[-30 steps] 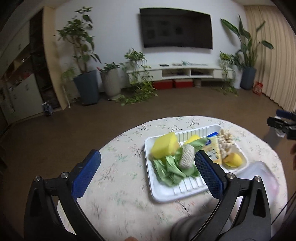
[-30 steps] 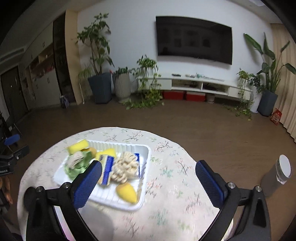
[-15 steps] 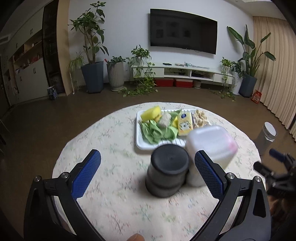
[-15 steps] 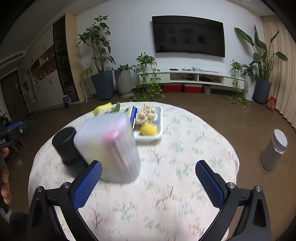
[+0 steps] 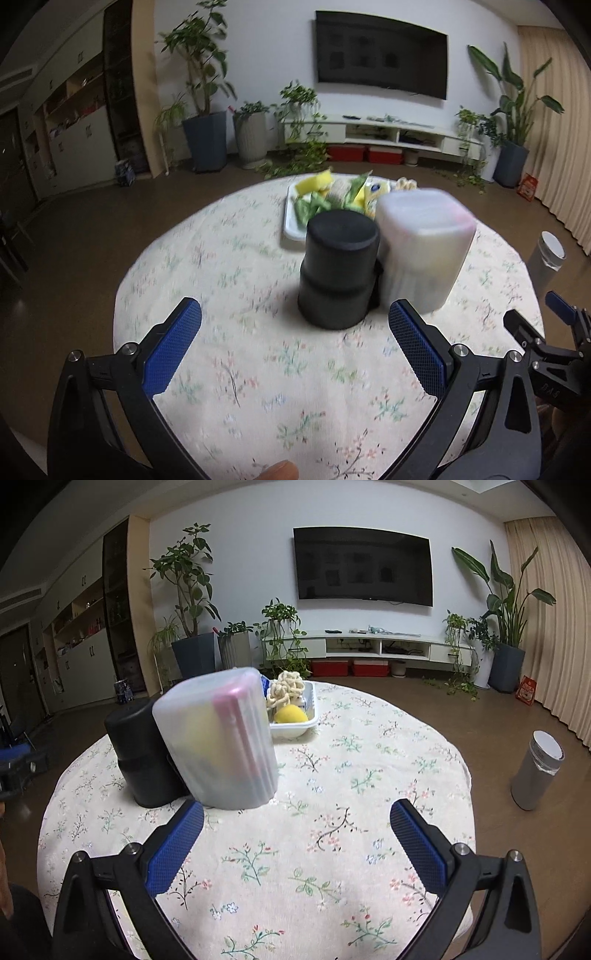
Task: Organize soft objects
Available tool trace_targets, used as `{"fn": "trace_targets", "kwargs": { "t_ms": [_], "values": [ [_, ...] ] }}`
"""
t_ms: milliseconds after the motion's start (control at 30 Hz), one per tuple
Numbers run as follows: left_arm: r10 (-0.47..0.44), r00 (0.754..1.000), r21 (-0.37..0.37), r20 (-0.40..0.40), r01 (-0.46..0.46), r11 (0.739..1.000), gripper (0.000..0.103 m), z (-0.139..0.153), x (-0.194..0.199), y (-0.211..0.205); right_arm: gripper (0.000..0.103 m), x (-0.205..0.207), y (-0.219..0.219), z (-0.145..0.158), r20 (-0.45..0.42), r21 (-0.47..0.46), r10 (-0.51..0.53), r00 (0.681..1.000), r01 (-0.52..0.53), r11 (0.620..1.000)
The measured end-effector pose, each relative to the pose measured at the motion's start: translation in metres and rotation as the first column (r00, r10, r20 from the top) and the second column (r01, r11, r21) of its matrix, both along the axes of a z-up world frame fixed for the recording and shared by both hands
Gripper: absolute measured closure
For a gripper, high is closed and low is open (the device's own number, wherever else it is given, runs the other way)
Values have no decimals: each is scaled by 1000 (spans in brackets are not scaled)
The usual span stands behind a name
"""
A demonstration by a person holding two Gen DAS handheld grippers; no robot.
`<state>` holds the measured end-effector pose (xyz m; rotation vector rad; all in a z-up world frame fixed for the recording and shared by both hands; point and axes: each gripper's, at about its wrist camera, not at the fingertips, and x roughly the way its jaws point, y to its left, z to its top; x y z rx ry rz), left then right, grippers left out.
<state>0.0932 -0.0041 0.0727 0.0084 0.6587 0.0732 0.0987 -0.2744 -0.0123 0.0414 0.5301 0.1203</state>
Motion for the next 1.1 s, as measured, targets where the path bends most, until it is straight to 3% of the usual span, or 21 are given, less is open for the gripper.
{"fn": "trace_targets", "kwargs": {
  "t_ms": [233,567,733,900,1100],
  "values": [
    [14,999,-96,-49,-18,995,0,-28,-11,-2,0,-4,16,-10,-2,-67,46,999,-46,997],
    [-53,998,-90,-25,50,995,0,-48,-27,-16,0,-5,32,-20,-34,-112,67,997,-70,991],
    [-3,999,6,-51,3,1000,0,-57,-28,-21,0,-7,35,-22,-41,-111,69,997,-74,991],
    [-24,999,-60,-44,21,998,0,-56,-30,-14,0,-6,41,-25,-47,-131,70,996,-76,989],
    [-27,998,-86,-65,22,996,0,-58,-26,-13,0,-5,42,-27,-59,-137,67,996,-74,988]
  ]
}}
